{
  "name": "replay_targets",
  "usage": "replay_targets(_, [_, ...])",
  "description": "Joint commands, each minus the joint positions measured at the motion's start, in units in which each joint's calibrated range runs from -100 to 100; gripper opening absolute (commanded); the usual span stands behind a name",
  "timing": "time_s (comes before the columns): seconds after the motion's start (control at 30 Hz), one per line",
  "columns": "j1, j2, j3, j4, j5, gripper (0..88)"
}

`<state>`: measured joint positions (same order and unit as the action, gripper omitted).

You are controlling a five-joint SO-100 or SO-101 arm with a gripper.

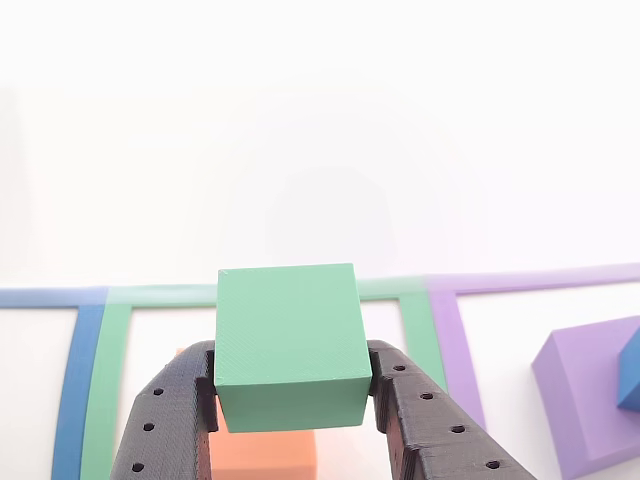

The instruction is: Tower of hanoi

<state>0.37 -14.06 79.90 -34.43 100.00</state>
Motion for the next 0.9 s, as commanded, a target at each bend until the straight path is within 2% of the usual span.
replay_targets(0.0, [-1.2,2.0,-0.9,-4.9,0.0,9.4])
replay_targets(0.87, [-3.1,16.1,-3.0,-17.0,0.0,9.8])
